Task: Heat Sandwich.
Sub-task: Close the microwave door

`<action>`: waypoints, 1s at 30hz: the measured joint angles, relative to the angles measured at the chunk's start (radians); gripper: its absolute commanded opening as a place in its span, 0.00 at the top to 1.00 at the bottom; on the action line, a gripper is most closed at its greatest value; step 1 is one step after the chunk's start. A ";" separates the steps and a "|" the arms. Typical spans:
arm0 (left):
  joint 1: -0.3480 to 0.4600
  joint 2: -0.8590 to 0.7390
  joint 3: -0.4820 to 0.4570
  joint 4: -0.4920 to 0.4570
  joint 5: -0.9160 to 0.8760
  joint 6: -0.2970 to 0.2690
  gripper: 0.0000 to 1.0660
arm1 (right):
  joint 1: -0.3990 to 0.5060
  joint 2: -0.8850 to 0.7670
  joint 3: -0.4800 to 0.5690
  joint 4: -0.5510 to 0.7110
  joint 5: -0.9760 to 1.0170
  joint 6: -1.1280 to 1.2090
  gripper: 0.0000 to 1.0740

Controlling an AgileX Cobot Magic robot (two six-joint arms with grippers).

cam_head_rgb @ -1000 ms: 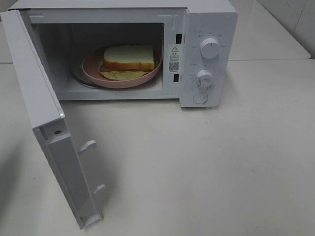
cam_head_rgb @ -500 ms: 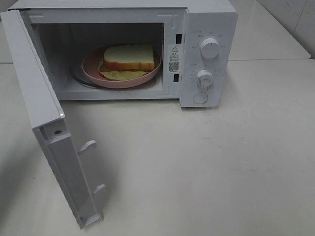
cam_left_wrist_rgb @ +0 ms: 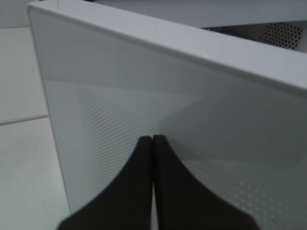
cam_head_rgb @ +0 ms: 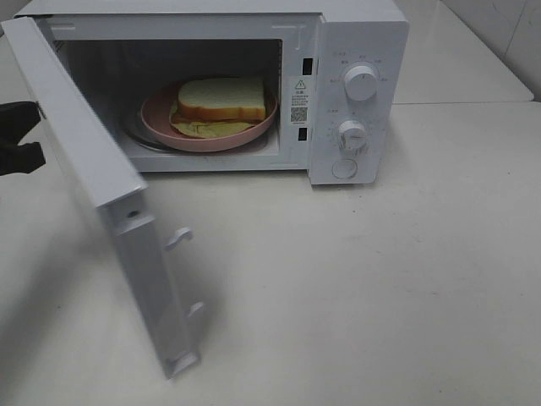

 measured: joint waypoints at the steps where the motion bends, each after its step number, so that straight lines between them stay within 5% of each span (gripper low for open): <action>1: -0.018 0.008 -0.005 -0.012 0.000 0.008 1.00 | 0.000 0.000 0.000 0.000 0.000 0.000 0.30; 30: -0.398 0.200 -0.260 -0.354 -0.006 0.140 1.00 | 0.000 0.000 0.000 0.000 -0.001 0.000 0.30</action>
